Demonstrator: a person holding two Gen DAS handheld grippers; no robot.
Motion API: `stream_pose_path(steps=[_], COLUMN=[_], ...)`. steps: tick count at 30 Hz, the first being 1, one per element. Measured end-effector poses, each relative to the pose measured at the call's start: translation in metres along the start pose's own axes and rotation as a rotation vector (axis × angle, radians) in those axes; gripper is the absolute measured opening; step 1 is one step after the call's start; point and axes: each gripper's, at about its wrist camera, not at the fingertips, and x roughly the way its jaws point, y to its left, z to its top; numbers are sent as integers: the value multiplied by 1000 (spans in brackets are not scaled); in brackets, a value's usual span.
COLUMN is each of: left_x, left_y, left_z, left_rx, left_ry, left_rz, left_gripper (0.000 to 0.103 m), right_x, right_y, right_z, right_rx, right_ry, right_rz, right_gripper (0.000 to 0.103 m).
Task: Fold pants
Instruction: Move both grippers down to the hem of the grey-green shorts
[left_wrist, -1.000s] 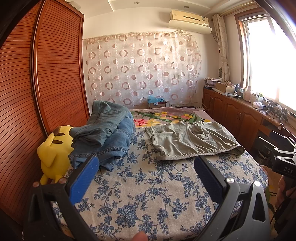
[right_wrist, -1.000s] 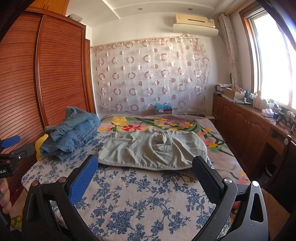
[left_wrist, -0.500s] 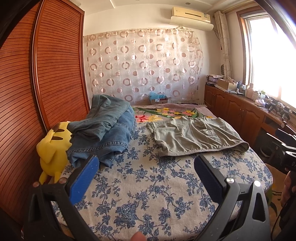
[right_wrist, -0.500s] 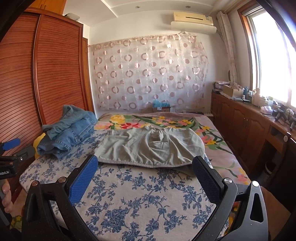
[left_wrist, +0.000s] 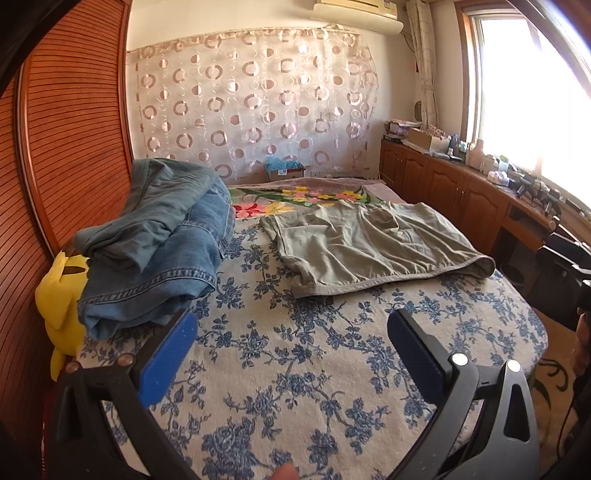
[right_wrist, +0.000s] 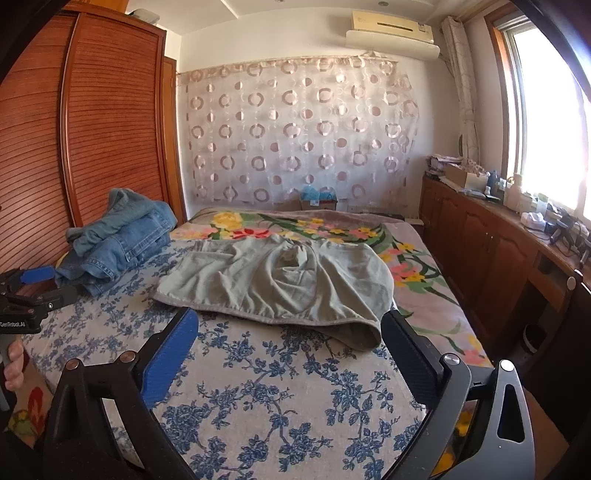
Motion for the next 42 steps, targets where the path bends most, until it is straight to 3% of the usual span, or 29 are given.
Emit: stream_pose_path(steps=[8, 13, 20, 27, 36, 42], left_x=[46, 74, 105, 120, 149, 156], left_y=[0, -6, -5, -6, -12, -16], left_z=[3, 3, 6, 14, 9, 15], left_rx=[77, 161, 227, 259, 303, 325], left_ry=[62, 112, 164, 183, 231, 201], left_rz=[-25, -1, 43, 42, 67, 81], left_gripper=[103, 102, 93, 84, 77, 63], right_x=[29, 43, 64, 85, 90, 93], right_y=[-30, -47, -55, -63, -67, -68], right_z=[-6, -10, -13, -15, -23, -24], right_rx=[-8, 12, 13, 12, 7, -4], right_ry=[69, 98, 141, 201, 226, 237], right_rz=[-23, -36, -25, -6, 1, -2], right_gripper=[94, 93, 93, 76, 76, 76])
